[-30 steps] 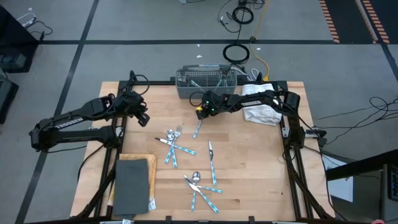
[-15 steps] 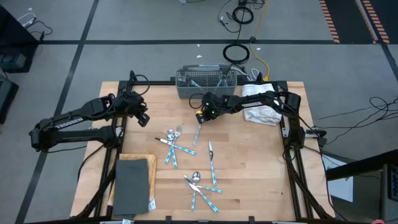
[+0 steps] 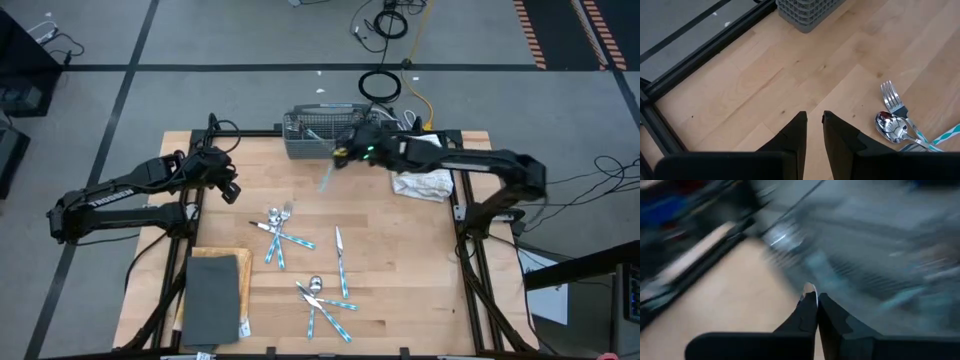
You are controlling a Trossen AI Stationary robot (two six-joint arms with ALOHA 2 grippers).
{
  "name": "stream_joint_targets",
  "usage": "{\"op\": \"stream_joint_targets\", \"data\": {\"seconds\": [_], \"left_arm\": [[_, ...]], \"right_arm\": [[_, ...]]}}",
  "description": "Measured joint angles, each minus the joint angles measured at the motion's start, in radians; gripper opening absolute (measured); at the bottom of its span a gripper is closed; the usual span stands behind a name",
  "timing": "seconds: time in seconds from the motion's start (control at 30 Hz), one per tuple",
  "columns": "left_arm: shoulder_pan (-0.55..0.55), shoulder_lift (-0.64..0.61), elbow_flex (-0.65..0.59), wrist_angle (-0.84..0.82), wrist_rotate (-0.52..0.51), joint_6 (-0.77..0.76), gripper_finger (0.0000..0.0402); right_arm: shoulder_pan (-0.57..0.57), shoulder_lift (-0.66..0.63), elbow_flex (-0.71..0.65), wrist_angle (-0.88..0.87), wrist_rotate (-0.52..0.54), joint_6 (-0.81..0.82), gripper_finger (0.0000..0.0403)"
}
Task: Sort silverware
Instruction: Put the top blue spoon into the gray silverware rack
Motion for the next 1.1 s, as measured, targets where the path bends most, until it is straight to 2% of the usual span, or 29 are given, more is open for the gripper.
{"op": "stream_joint_targets", "data": {"seconds": [0.13, 0.23, 0.4, 0.87, 1.1], "left_arm": [[0.000, 0.000, 0.000, 0.000, 0.000, 0.000, 0.0070], [0.000, 0.000, 0.000, 0.001, 0.000, 0.000, 0.0070], [0.000, 0.000, 0.000, 0.005, 0.000, 0.000, 0.0070], [0.000, 0.000, 0.000, 0.013, -0.008, -0.001, 0.0070], [0.000, 0.001, 0.000, 0.015, -0.012, -0.002, 0.0070]], "right_arm": [[-0.025, -0.115, 0.000, -0.117, 0.227, -0.069, 0.0001], [-0.059, -0.160, 0.000, -0.160, 0.308, -0.122, 0.0001], [-0.121, -0.159, 0.000, -0.151, 0.407, -0.218, 0.0001], [-0.235, -0.101, -0.001, 0.001, 0.403, -0.363, 0.0000], [-0.268, -0.083, 0.000, -0.048, 0.374, -0.377, 0.0000]]}}
